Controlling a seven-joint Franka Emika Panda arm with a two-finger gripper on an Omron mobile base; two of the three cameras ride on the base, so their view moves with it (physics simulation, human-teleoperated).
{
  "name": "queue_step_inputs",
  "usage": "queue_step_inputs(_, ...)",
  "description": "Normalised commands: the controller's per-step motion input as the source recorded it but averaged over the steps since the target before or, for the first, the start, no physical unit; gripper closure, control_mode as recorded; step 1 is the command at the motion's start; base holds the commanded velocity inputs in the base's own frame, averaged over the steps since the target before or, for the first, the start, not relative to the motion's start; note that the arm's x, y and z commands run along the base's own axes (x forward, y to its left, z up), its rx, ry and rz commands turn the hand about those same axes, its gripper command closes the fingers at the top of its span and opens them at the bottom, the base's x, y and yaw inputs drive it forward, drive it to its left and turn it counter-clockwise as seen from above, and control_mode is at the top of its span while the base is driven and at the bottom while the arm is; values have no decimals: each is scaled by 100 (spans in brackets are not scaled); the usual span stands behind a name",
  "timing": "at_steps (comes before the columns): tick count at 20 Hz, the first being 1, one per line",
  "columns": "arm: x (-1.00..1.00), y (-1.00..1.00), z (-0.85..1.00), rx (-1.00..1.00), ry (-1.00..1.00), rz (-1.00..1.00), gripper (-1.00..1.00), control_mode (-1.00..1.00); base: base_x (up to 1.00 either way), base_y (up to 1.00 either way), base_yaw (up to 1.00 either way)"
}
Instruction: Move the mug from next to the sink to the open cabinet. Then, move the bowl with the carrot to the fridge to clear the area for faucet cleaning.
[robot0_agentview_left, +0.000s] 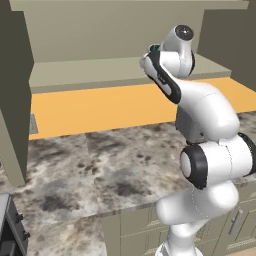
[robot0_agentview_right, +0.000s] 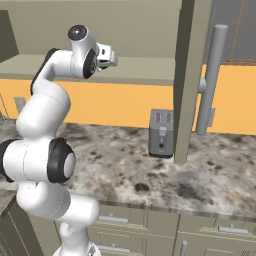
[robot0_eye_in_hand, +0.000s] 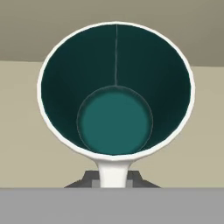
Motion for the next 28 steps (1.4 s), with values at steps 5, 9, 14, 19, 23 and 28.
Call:
queue_step_inputs(5, 30, 0, 0, 0, 0, -3, -100, -100, 0, 0, 0)
queue_step_inputs(9, -13, 0, 27, 0, -6, -6, -100, -100, 0, 0, 0)
queue_step_inputs(14, -100, 0, 4, 0, -23, -13, -100, -100, 0, 0, 0)
queue_step_inputs(19, -100, 0, -56, 0, -15, -19, -100, -100, 0, 0, 0)
queue_step_inputs(23, -100, -3, -88, 4, 2, -25, -100, -100, 0, 0, 0)
queue_step_inputs(28, -100, -23, -56, 24, 2, -30, -100, -100, 0, 0, 0)
